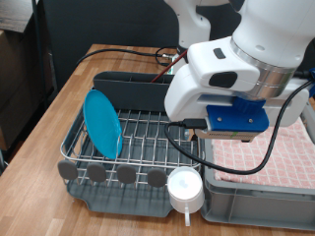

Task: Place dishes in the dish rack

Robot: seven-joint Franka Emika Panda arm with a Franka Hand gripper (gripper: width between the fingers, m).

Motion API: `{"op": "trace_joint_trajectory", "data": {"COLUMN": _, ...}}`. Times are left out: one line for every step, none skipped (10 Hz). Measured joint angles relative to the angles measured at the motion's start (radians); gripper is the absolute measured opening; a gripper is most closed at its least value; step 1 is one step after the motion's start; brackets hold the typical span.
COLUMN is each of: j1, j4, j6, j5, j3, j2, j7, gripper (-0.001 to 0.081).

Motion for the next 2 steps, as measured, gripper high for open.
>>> {"op": "trace_joint_trajectory", "data": {"j1": 0.008, "j4": 0.005, "j6": 0.0, "j5": -0.01, "j3": -0.003, "j2": -0.002, "j7": 0.011, "gripper": 0.0803}}
{"op": "trace_joint_trajectory", "data": {"j1": 0.017, "j4": 0.011, "j6": 0.0, "j5": -0.016, "j3": -0.005, "j2": -0.003, "j7": 0.023, "gripper": 0.0803}}
